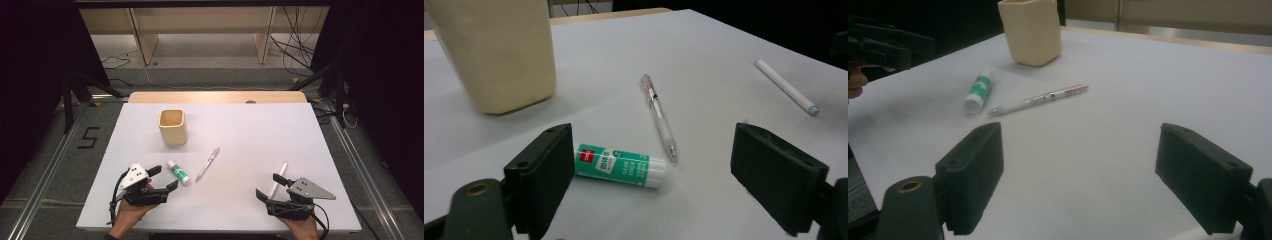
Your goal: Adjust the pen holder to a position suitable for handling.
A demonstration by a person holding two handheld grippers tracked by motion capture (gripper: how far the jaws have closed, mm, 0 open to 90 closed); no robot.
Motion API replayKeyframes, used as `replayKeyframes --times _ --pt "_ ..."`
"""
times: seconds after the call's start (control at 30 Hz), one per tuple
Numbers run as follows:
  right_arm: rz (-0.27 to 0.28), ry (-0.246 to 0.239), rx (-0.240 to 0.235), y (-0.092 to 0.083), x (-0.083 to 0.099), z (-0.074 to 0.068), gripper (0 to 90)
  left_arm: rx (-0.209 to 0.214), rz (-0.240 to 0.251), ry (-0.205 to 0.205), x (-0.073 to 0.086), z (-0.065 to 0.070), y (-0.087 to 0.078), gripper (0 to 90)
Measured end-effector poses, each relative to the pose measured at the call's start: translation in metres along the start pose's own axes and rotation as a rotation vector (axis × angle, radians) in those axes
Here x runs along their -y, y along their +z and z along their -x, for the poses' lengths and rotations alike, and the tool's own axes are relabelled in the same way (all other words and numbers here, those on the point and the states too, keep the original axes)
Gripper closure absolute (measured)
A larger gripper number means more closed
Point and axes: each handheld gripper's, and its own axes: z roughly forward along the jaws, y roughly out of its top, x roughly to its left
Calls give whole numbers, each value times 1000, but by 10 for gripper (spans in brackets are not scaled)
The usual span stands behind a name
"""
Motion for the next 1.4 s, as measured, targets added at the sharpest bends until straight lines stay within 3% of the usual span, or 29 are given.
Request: replayKeyframes --times 0.57,0.87,1.17,1.3,1.4 --pt "6 -1 -1 0 0 1 199 -57 -71 -25 -24 -25 14 175" --pt "7 2 -1 0 -1 1 200 -123 -88 -66 -36 -50 21 189" --pt "5 -2 -1 0 0 1 200 -187 -108 -113 -39 -70 27 290" --pt "1 5 -1 0 0 1 201 -254 -121 -129 -45 -83 31 381" --pt "1 5 0 0 0 1 201 -261 -122 -136 -47 -88 32 453"
